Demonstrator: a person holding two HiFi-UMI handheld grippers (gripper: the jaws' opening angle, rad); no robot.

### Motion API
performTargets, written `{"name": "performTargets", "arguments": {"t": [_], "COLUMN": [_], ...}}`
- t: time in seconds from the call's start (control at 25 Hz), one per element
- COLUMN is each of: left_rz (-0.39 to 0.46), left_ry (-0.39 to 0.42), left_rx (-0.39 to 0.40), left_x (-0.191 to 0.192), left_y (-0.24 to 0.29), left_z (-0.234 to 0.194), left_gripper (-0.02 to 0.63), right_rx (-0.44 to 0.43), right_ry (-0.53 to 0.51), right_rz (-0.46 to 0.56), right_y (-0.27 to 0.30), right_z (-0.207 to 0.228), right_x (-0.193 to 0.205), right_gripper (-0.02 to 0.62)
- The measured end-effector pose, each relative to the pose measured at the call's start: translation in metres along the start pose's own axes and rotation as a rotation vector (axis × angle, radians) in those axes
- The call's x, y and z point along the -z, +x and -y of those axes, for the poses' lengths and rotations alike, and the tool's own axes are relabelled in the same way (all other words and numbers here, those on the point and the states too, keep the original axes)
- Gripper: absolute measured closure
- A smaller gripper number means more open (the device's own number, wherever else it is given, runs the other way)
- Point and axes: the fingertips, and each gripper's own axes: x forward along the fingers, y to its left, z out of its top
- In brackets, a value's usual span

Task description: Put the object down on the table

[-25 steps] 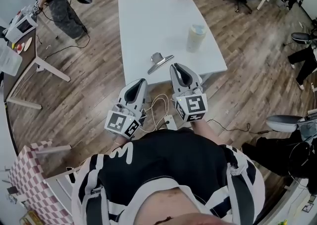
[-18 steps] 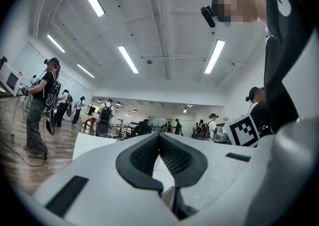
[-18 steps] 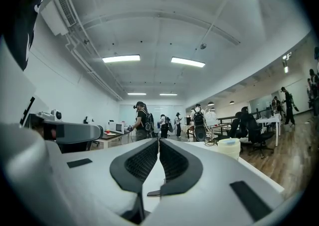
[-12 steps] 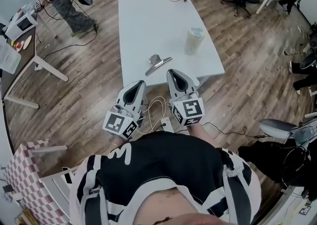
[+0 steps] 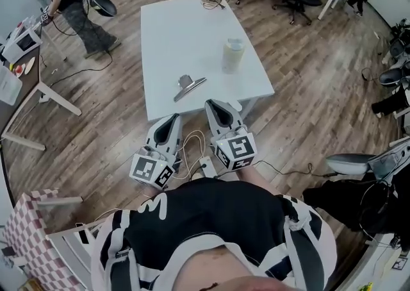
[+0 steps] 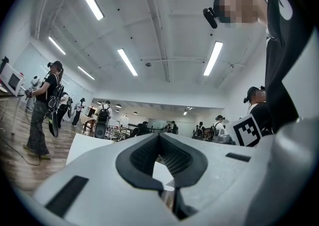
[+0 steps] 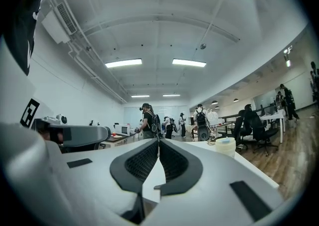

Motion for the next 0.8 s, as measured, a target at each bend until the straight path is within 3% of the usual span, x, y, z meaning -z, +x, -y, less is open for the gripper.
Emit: {"name": "performTargets", "arguments": {"t": [0.8], "left_rz": [-0.008], "left_ry": [-0.024], "left_rx": [-0.041], "left_x": [0.025], "left_y": [-0.065], "left_z": [0.180], "left_gripper": [0.601], "right_rx": [-0.046], "right_ry": [0.034], "right_rz": [-0.005], "right_y": [-0.192], "right_z": [-0.017], "right_x": [-0.010], "right_gripper": [0.571]}}
